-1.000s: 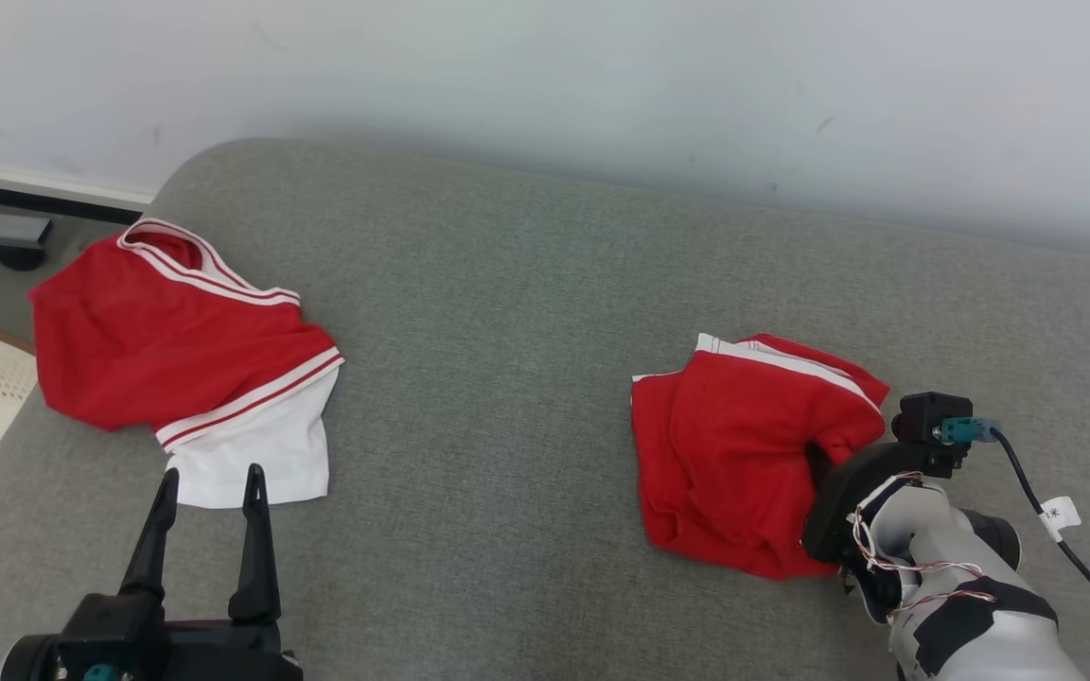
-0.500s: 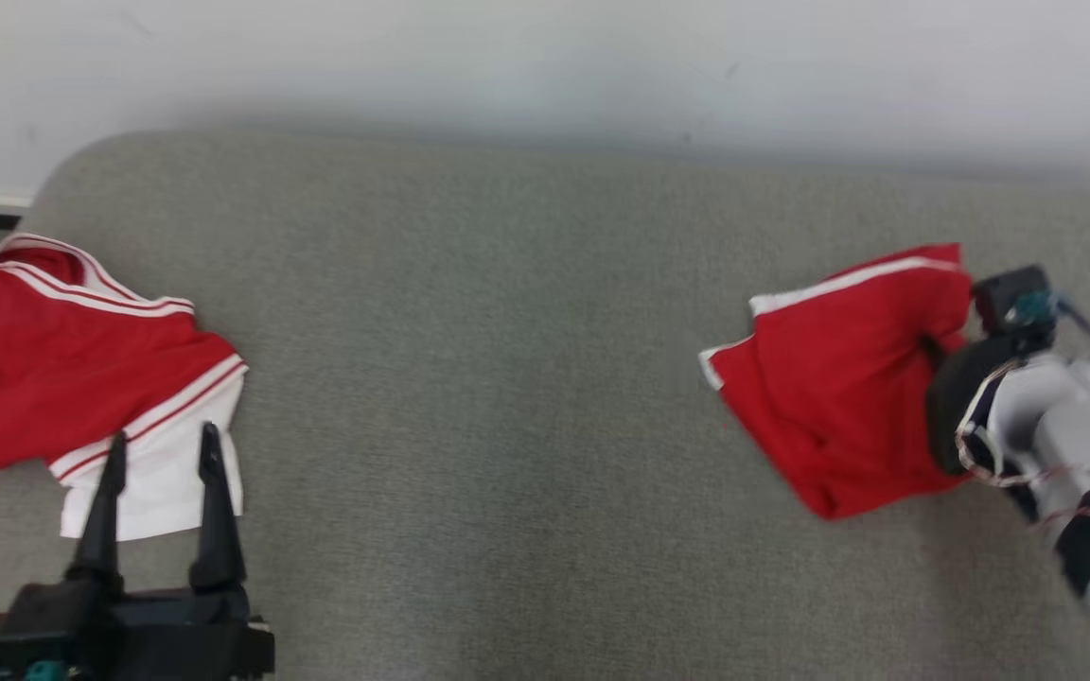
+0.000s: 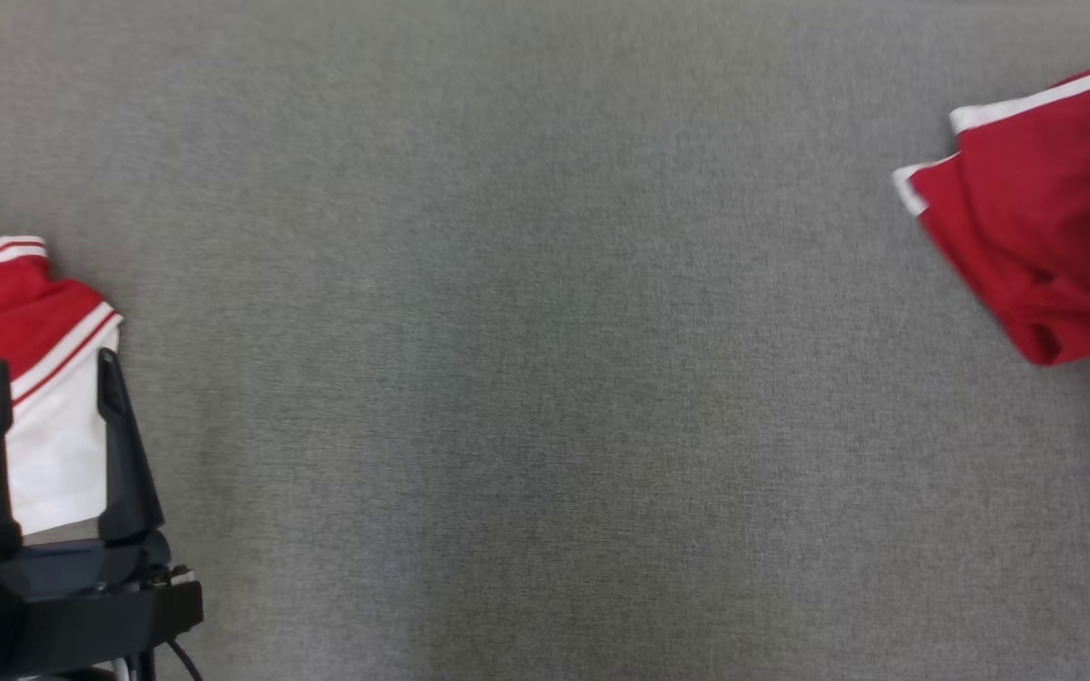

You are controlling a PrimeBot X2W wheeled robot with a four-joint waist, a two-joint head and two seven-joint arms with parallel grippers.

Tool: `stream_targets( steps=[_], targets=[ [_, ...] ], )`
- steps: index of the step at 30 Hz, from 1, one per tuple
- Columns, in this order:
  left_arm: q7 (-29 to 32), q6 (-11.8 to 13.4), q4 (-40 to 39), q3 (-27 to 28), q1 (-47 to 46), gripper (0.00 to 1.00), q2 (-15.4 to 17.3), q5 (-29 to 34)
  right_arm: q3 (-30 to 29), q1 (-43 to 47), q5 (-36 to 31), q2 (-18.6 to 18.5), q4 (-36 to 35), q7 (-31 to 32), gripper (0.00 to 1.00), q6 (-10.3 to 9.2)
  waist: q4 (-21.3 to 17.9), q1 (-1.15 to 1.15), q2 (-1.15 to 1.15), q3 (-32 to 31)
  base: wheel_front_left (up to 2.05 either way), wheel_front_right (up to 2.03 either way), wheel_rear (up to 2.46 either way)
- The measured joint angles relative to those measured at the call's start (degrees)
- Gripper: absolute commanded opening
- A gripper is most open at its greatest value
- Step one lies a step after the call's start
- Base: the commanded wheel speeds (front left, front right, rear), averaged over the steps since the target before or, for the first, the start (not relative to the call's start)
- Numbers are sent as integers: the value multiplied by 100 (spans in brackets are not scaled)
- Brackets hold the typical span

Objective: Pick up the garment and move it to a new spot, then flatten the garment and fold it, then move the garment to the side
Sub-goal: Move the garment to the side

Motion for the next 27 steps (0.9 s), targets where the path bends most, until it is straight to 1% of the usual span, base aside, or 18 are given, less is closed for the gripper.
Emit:
stream_targets(
  steps=[4,7,13,19,20,21,27],
  targets=[
    [19,48,-227,75,16,100,91,38,123,-186,67,-305,178,-41,0,0,-101,-1,0,278,0,0,0],
    [60,98,-403,138,23,100,171,76,186,-399,71,-411,296,-99,0,0,-178,-1,0,459,0,0,0],
    [112,188,-680,246,56,100,254,101,270,-615,43,-467,578,-299,0,0,-343,-1,0,716,0,0,0],
    [136,223,-759,293,137,100,303,101,348,-732,23,-357,876,-399,0,0,-463,-1,0,806,0,0,0],
    [136,237,-760,297,141,100,313,101,367,-756,-18,-348,977,-493,11,0,-464,-1,0,796,0,0,0],
    [136,237,-758,297,142,100,318,101,380,-788,-46,-346,1040,-525,100,0,-462,-1,0,783,0,0,0],
    [133,290,-728,297,205,100,296,99,436,-851,-176,-312,1308,-622,100,0,-437,-1,-1,657,0,0,0]
  ],
)
